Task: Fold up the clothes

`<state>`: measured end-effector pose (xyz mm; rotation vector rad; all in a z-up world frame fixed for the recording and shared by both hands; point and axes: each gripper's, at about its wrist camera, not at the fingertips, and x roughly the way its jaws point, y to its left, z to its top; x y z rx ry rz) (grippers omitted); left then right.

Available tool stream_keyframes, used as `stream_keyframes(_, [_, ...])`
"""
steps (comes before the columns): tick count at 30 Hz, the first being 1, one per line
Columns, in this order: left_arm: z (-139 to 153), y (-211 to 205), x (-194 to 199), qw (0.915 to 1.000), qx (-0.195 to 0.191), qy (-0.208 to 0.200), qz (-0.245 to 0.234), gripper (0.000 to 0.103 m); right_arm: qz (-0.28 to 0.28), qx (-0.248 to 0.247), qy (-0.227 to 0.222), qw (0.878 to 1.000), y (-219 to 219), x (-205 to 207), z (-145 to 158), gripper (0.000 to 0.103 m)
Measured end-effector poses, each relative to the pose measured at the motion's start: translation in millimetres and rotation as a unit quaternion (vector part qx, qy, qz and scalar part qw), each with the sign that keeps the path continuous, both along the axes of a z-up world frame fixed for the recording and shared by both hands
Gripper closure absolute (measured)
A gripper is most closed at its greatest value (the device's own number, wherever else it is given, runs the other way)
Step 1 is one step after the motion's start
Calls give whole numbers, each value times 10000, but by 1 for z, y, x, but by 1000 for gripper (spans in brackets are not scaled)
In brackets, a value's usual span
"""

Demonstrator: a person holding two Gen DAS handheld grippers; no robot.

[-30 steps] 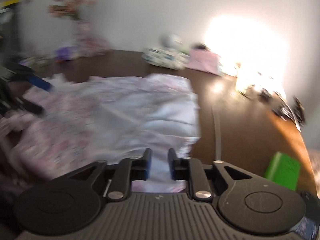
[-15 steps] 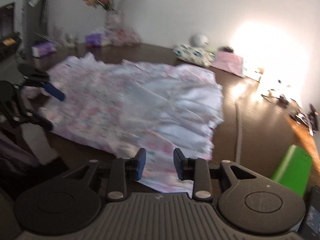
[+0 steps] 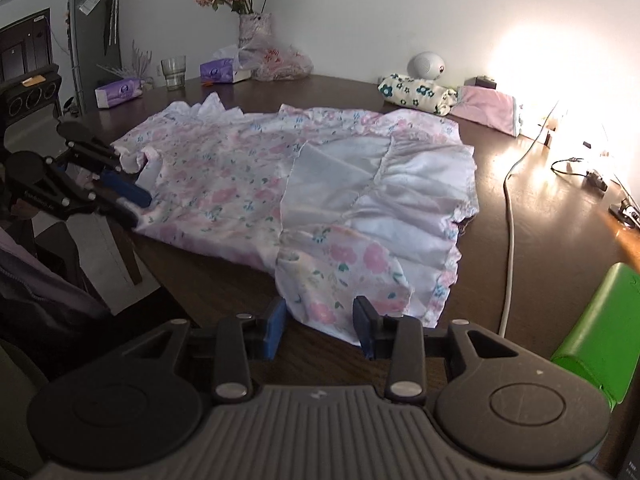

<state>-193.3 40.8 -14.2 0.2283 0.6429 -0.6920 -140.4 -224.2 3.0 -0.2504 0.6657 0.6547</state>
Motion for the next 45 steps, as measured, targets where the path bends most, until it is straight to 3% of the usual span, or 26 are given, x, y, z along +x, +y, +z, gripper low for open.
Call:
stream_keyframes(3, [-2,7,2,9999,-22,-109,39,95,-157,-36,21,9999,2,1,-1,71])
stream_keyframes(5, [-2,12,3,9998,-34,-174,49,98,-146,-42,-8,9999,2,-1,-1,87])
stream_keyframes(10, [-2,13,-4,9996,-30,-283,-80,101,-191,-29,-177,9997,3,-15,3,100])
stream_keyframes(15, [-1,18,-5,9997,-70,-244,-26,101,470,-127,-82,9988,6,-40,17,101])
stream_keyframes(19, [10,32,8,9994,-188,-246,127,102,492,173,-317,9981,5,-35,37,102])
stream_keyframes(22, [24,42,21,9985,-315,-353,286,102,448,362,-533,9969,6,-15,53,101])
stream_keyframes(25, [36,39,45,9970,-76,-689,338,102,292,358,-641,9969,16,22,63,101])
stream_keyframes(29, [48,36,95,9952,63,-918,330,102,125,-255,-715,9970,46,78,55,101])
stream_keyframes(31, [47,35,122,9953,234,-833,446,101,-191,-653,-686,9953,59,104,44,97])
stream_keyframes(33, [44,34,143,9932,567,-777,650,94,-523,-857,-731,9923,64,122,37,89])
stream_keyframes(35, [51,46,143,9899,757,-808,884,93,-841,-852,-922,9885,57,125,40,66])
stream_keyframes(36, [56,55,138,9882,748,-852,1033,85,-988,-828,-1052,9861,53,124,42,66])
stream_keyframes(37, [63,67,129,9873,646,-891,1143,79,-991,-724,-1124,9861,48,120,46,66])
stream_keyframes(39, [77,86,104,9866,412,-942,1267,50,-793,-389,-1103,9900,41,111,52,66])
stream_keyframes(40, [79,89,91,9865,245,-929,1326,47,-598,-157,-991,9932,39,106,55,64])
stream_keyframes(43, [77,92,60,9857,-384,-712,1476,46,-122,834,12,9964,41,105,47,63])
stream_keyframes(44, [72,88,55,9850,-680,-506,1502,46,-131,866,94,9961,45,105,41,64])
stream_keyframes(45, [65,79,56,9848,-686,-377,1553,46,-175,831,120,9963,49,105,34,64])
